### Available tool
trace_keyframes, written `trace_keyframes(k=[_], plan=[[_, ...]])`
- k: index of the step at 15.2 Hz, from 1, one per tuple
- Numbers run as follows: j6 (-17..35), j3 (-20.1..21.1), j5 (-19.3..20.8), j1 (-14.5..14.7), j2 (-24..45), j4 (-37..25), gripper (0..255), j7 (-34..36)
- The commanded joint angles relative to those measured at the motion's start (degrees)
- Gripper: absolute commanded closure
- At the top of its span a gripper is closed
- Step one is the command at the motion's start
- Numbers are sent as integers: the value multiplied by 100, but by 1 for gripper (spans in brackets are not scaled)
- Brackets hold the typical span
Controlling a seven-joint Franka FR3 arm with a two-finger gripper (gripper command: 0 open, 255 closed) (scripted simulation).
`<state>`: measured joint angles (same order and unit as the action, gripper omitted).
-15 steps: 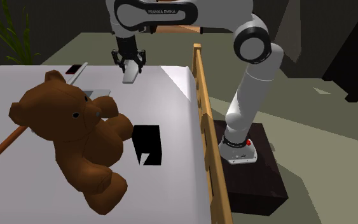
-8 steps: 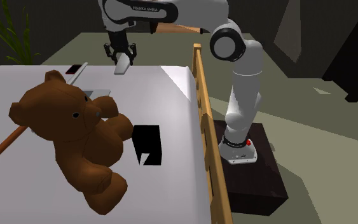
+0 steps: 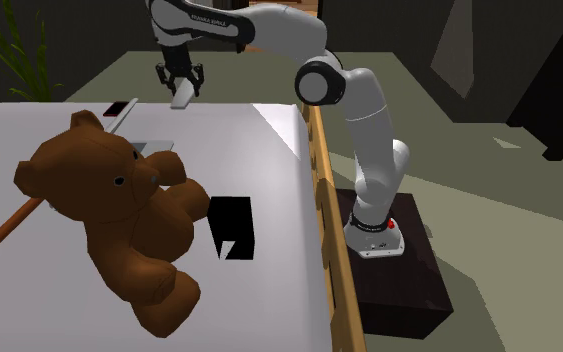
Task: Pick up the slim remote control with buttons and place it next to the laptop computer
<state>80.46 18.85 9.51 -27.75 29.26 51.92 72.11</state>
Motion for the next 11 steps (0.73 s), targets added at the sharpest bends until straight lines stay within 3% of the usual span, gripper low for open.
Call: trace_keyframes(k=[1,11], plan=[[214,6,-25,-50,-79,285,255,3],[1240,22,-145,-266,-481,1714,255,19]])
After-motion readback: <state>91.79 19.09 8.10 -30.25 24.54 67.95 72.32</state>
